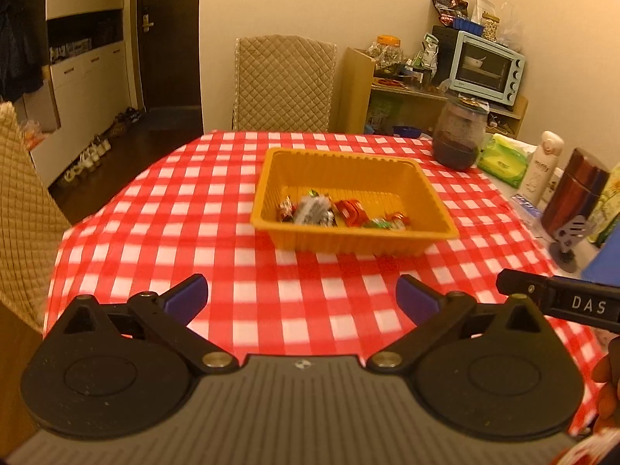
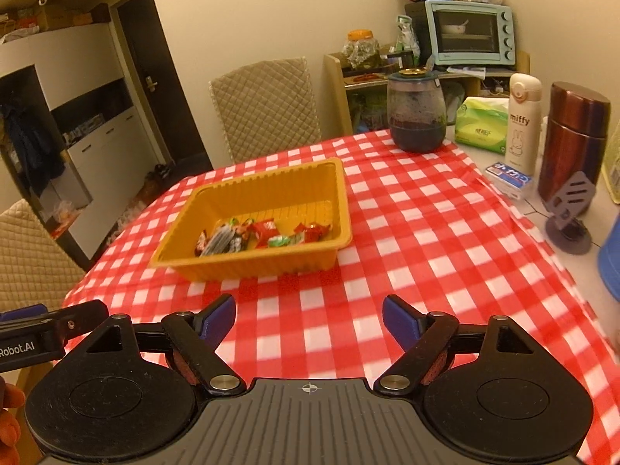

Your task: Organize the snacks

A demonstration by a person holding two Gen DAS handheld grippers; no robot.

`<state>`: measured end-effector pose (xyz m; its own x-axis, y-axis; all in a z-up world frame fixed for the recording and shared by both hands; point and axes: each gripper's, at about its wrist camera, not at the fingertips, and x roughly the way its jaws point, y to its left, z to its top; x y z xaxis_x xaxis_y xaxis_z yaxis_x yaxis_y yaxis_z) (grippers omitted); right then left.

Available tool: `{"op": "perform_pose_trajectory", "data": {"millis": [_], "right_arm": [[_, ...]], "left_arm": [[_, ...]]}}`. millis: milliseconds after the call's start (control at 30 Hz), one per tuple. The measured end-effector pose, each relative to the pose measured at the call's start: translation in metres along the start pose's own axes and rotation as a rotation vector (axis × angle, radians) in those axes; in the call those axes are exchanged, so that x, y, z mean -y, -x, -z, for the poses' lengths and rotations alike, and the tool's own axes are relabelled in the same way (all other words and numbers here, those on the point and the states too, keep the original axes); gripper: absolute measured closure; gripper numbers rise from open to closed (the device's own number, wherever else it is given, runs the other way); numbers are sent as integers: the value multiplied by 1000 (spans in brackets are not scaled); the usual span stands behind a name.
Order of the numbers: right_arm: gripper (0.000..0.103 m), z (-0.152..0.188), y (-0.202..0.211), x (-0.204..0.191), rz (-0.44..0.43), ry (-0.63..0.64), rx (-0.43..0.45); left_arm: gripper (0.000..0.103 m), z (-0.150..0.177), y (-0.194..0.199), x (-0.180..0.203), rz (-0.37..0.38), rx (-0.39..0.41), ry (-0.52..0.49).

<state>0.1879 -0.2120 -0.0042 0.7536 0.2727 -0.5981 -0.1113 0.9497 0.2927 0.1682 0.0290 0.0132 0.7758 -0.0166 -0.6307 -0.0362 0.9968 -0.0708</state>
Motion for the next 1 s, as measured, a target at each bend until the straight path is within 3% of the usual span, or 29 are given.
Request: {"op": "perform_pose_trajectory", "data": {"millis": [500, 1000], "right_arm": [[19, 17, 101, -30, -19, 68, 10], [19, 42, 178, -38, 18, 141, 42]], "left_arm": [[0, 22, 104, 14, -61, 30, 34], [0, 37, 162, 30, -40, 33, 22]]}}
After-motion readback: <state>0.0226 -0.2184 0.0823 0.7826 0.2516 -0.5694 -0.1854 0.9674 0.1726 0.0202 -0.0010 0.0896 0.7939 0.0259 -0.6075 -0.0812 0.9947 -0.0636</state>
